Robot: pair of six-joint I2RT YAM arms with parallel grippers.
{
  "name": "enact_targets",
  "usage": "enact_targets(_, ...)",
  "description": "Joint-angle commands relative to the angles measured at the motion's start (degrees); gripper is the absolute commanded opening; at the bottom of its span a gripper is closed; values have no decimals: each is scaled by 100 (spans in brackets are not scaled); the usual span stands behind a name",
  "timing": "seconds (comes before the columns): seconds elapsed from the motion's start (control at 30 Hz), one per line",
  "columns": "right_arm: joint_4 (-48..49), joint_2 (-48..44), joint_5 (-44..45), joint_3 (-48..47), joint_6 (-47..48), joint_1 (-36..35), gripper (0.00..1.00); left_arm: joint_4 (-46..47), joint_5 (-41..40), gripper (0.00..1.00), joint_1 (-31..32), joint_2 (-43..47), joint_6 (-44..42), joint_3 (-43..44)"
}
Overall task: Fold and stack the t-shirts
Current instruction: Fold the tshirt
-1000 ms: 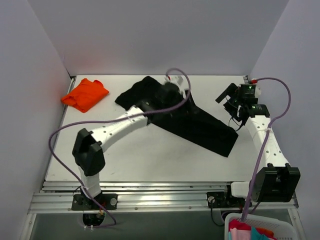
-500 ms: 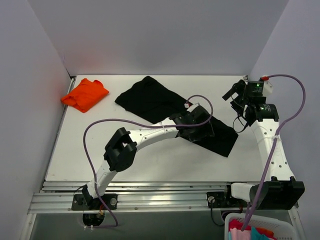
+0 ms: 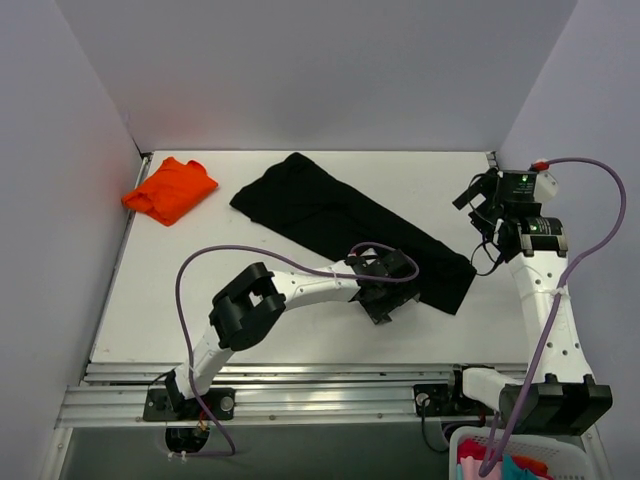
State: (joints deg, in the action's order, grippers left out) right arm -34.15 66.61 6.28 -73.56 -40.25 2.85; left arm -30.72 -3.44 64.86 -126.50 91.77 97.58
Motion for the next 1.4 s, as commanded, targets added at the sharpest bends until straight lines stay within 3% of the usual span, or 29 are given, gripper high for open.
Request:
enact_targets(0.0,-206,-245,268,70,52,49,98,-13,-271,91,88,-76,834,121)
enact_targets(0.33,-320,-403,321,175,114,93,98,-66,-359,90,79,-788,1045,595)
enact_targets(0.47,-364,-421,303,140,131,119,98,-57,-420,77,27,-1192,1045,981)
enact_targets(0.77,-417,-491,110,193,140,145,98,-373,-359,76,-105,-2107,702,2475)
enact_targets(0.9,-443,-570,75,298,166,137,98,-408,-306,71,-158,-2405,588,2924)
enact_targets(0.93,-452,-579,83,307,175,137,98,-408,-297,68,-175,-2502,571,3046)
enact_targets(1.0,-470,-588,119,316,210,128,98,-330,-280,50,-210,-2546,553,3083)
enact_targets(1.1,-461,-579,180,325,246,119,98,-136,-157,17,-246,-2590,544,3013)
enact_targets(1.17,-461,-561,198,298,254,102,98,-83,-104,7,-263,-2590,509,2960)
enact_targets(1.2,-452,-553,198,298,263,110,98,-57,-87,3,-298,-2582,474,2916)
enact_targets(1.37,-408,-465,137,228,263,84,98,242,-42,2,-456,-1942,114,2171)
